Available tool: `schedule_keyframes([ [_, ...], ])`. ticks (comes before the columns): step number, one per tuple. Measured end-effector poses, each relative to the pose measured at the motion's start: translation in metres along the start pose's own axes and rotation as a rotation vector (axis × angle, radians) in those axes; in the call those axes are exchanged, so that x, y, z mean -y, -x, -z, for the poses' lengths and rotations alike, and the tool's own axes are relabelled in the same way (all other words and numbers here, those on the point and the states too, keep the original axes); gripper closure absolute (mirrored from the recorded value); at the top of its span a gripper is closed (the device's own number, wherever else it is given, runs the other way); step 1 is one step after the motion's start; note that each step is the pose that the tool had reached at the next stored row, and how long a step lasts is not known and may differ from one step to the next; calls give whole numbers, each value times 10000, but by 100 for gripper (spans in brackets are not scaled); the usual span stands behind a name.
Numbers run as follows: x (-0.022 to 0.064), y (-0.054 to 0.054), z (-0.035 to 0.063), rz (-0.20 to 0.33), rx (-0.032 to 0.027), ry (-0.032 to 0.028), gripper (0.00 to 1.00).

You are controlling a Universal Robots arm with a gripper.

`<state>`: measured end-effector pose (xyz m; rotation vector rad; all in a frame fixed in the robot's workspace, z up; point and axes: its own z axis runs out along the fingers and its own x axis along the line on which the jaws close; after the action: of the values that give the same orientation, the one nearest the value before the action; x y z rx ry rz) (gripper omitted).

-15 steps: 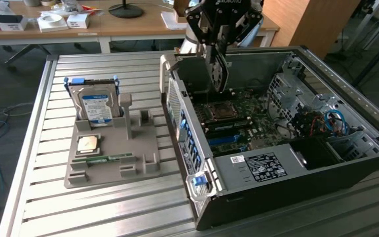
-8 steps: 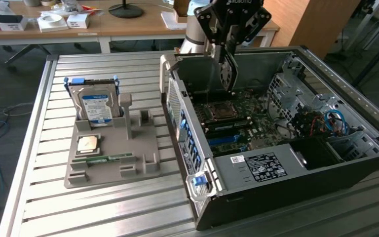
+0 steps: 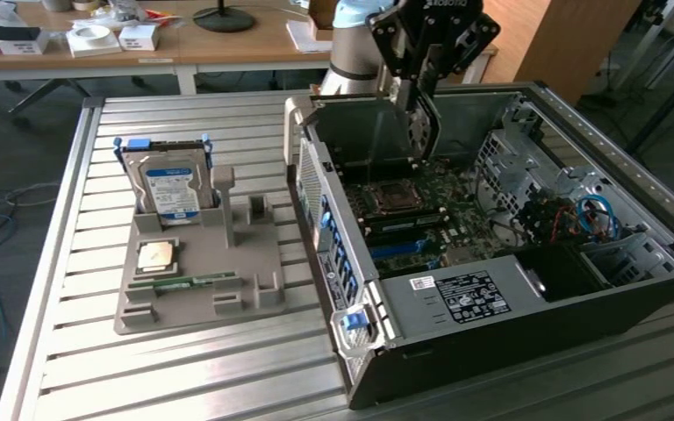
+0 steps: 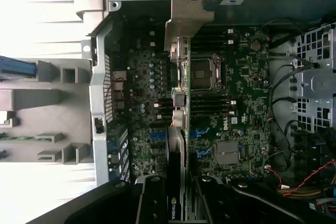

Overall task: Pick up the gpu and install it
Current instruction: 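Pick up the gpu and move the gpu toward the slot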

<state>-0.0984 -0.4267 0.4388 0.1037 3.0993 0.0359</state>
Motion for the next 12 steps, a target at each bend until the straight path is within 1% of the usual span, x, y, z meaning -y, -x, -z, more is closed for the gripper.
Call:
schedule_keyframes([
  [12,-22,329,-13,0,0,-1,74],
])
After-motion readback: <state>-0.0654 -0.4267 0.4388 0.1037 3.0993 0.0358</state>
